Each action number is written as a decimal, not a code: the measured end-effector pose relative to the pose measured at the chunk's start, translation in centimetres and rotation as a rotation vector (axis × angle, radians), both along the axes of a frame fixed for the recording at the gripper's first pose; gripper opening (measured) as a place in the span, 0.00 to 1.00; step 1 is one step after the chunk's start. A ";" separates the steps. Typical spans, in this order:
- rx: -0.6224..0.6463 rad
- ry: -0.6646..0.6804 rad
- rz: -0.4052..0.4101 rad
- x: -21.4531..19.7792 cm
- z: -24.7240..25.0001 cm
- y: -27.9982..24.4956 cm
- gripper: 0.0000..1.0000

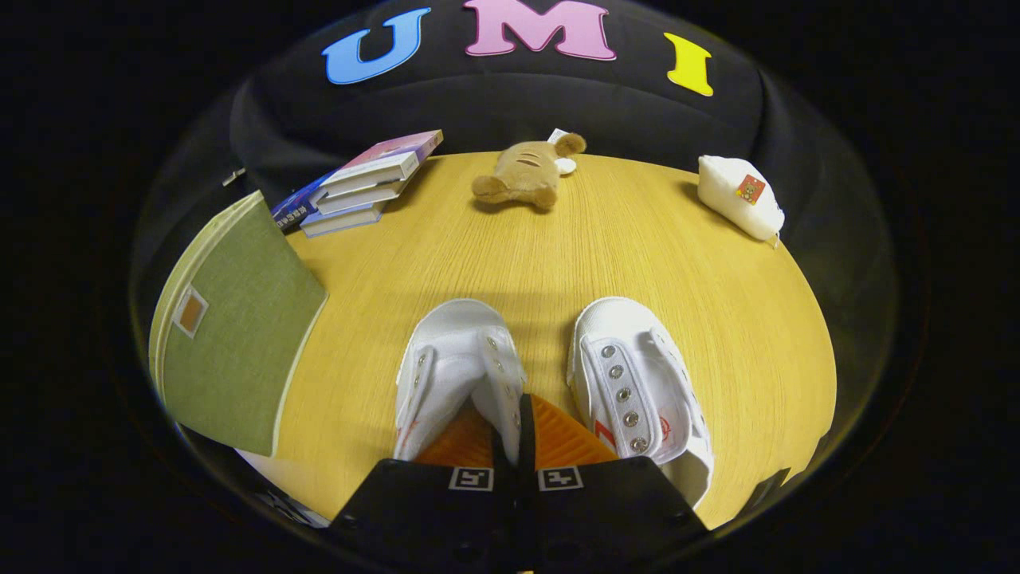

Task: Open the storage box then place both shoes into the box .Put the left shoe in first, then the right shoe, with the right side of both shoes facing outward in a uniform manner.

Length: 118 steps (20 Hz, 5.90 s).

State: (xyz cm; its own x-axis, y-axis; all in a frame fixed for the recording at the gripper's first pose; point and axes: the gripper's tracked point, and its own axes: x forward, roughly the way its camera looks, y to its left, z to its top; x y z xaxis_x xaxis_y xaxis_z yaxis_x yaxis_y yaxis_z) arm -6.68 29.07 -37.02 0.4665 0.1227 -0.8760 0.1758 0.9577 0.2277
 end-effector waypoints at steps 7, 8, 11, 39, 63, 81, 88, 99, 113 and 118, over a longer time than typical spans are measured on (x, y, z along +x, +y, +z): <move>0.048 -0.057 -0.054 3.3 8.7 0.0 0.06; 0.063 -0.062 -0.059 4.1 10.3 0.5 0.06; 0.124 -0.079 -0.081 6.7 15.3 3.3 0.06; 0.199 0.199 -0.167 11.1 14.1 32.3 0.18; -0.082 -0.278 0.085 3.1 22.4 1.5 0.95; -0.227 0.122 0.140 -6.6 -1.4 -13.0 0.88; -0.178 0.108 0.065 -3.6 -3.8 -12.5 0.58; -0.131 0.094 -0.004 -3.9 -3.7 -12.6 0.06; 0.041 0.009 -0.162 3.3 16.9 -3.2 0.05; 0.128 -0.012 -0.148 8.2 23.3 7.2 0.05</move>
State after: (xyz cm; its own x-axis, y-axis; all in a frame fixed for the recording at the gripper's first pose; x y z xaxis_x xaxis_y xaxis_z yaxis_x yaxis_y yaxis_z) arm 1.48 36.23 -13.72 0.4984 0.1616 -0.8517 0.3093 0.8846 0.3489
